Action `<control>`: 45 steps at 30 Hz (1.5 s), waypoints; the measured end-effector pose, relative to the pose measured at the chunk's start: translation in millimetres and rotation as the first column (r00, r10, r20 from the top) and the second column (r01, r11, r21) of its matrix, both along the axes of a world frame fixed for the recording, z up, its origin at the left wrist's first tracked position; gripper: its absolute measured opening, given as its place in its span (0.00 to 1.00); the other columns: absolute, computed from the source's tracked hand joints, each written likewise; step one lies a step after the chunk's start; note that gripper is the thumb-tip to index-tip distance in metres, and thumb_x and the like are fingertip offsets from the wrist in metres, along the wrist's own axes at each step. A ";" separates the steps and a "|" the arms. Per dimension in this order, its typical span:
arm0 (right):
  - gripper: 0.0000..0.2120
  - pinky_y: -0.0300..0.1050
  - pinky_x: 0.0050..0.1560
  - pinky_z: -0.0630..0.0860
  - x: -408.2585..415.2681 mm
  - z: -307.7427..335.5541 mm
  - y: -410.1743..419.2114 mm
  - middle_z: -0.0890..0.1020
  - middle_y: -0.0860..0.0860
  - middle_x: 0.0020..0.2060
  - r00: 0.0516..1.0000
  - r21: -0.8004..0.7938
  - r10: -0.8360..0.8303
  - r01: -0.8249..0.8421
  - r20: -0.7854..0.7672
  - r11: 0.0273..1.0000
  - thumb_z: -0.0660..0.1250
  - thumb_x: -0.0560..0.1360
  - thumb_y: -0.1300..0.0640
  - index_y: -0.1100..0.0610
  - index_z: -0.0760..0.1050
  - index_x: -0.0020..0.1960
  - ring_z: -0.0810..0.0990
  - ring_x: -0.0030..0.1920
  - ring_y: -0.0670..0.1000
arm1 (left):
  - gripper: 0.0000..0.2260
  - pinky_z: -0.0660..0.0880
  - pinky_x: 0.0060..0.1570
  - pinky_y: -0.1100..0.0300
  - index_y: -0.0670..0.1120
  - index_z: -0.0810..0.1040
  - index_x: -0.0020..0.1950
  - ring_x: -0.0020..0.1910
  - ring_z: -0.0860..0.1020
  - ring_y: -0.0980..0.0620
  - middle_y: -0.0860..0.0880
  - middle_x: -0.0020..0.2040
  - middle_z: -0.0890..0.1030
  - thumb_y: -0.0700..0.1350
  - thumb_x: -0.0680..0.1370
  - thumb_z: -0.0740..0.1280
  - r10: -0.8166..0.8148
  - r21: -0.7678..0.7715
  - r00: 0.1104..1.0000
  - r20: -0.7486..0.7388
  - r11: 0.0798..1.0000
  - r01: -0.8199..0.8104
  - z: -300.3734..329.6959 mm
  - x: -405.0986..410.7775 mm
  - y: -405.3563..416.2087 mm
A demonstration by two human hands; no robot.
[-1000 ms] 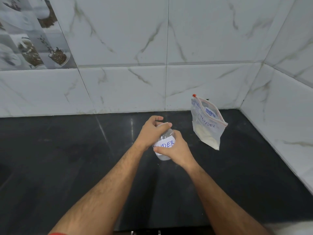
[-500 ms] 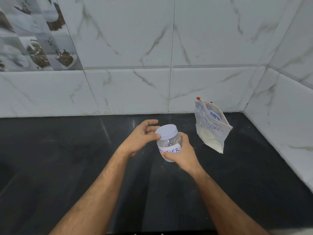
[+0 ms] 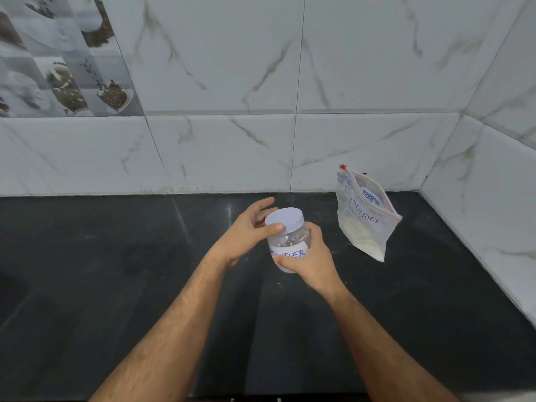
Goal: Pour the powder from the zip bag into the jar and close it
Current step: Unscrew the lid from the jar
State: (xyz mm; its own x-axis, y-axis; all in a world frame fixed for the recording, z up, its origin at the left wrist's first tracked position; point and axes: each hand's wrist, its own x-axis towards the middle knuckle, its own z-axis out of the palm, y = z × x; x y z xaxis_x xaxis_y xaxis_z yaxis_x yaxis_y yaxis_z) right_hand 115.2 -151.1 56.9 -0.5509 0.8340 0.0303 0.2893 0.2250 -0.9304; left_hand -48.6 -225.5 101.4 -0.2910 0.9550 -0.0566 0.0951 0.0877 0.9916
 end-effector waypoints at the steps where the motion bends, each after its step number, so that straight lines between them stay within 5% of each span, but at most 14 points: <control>1: 0.42 0.31 0.44 0.74 0.9 -0.1 2.7 0.74 0.36 0.53 1.000 -0.004 -0.008 0.008 0.000 1.000 0.83 0.62 0.53 0.41 0.60 0.65 0.79 0.53 0.43 | 0.32 0.75 0.56 0.70 0.48 0.63 0.77 0.65 0.77 0.58 0.50 0.69 0.77 0.42 0.76 0.73 0.007 0.002 1.000 -0.003 1.000 -0.007 -1.1 -1.4 -1.8; 6: 0.42 0.30 0.44 0.73 0.7 0.4 5.6 0.74 0.37 0.53 1.000 -0.006 0.002 -0.002 0.012 1.000 0.83 0.62 0.55 0.44 0.61 0.67 0.78 0.52 0.43 | 0.27 0.77 0.62 0.60 0.46 0.69 0.73 0.57 0.82 0.57 0.50 0.59 0.83 0.37 0.76 0.73 0.146 0.045 0.988 -0.050 0.989 -0.143 -4.9 -10.5 -3.4; 15: 0.43 0.38 0.51 0.80 -7.3 -4.6 -8.1 0.77 0.41 0.59 0.997 0.000 0.072 -0.072 0.012 0.997 0.83 0.62 0.53 0.42 0.62 0.68 0.80 0.56 0.46 | 0.45 0.75 0.66 0.55 0.54 0.65 0.76 0.68 0.74 0.56 0.53 0.71 0.73 0.55 0.62 0.79 0.013 0.006 0.996 -0.091 1.000 -0.013 1.1 -2.4 3.8; 20: 0.41 0.36 0.48 0.79 -4.5 -1.7 -0.9 0.77 0.39 0.55 0.999 -0.005 0.035 -0.035 -0.006 0.999 0.83 0.61 0.53 0.39 0.62 0.64 0.80 0.54 0.44 | 0.42 0.73 0.67 0.56 0.52 0.63 0.78 0.67 0.76 0.55 0.51 0.71 0.74 0.56 0.66 0.77 0.022 -0.009 0.998 -0.063 1.000 -0.023 4.2 -2.4 3.1; 26: 0.42 0.29 0.43 0.74 -0.6 2.9 8.4 0.74 0.38 0.55 1.000 -0.028 -0.003 0.003 0.004 1.000 0.83 0.63 0.57 0.44 0.61 0.67 0.77 0.52 0.42 | 0.27 0.73 0.61 0.62 0.48 0.68 0.74 0.60 0.81 0.57 0.53 0.59 0.84 0.41 0.77 0.73 0.130 0.018 0.987 -0.098 0.992 -0.129 0.9 -10.1 0.9; 35: 0.41 0.29 0.41 0.77 -8.0 -4.4 -10.2 0.75 0.35 0.54 0.999 -0.031 0.050 -0.050 -0.011 0.998 0.83 0.62 0.55 0.40 0.62 0.65 0.80 0.52 0.42 | 0.39 0.76 0.63 0.59 0.52 0.66 0.76 0.66 0.75 0.57 0.51 0.70 0.74 0.50 0.67 0.78 0.025 0.004 0.991 -0.135 1.000 -0.025 6.2 1.5 11.1; 45: 0.43 0.38 0.55 0.78 -3.2 -3.4 5.3 0.76 0.45 0.62 1.000 0.004 -0.008 0.008 0.008 1.000 0.83 0.63 0.57 0.47 0.62 0.70 0.78 0.60 0.49 | 0.30 0.74 0.61 0.64 0.46 0.64 0.77 0.62 0.79 0.59 0.53 0.63 0.81 0.42 0.78 0.71 0.060 -0.026 0.989 -0.136 0.998 -0.064 5.1 -12.0 1.0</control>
State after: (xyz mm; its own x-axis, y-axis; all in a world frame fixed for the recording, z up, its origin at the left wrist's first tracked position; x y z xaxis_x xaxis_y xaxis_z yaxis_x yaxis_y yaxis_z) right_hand 112.0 -145.7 53.5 -0.5446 0.8382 0.0294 0.2983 0.2264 -0.9272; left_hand -60.7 -224.5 106.4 -0.3567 0.9333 -0.0417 0.2214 0.1278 0.9668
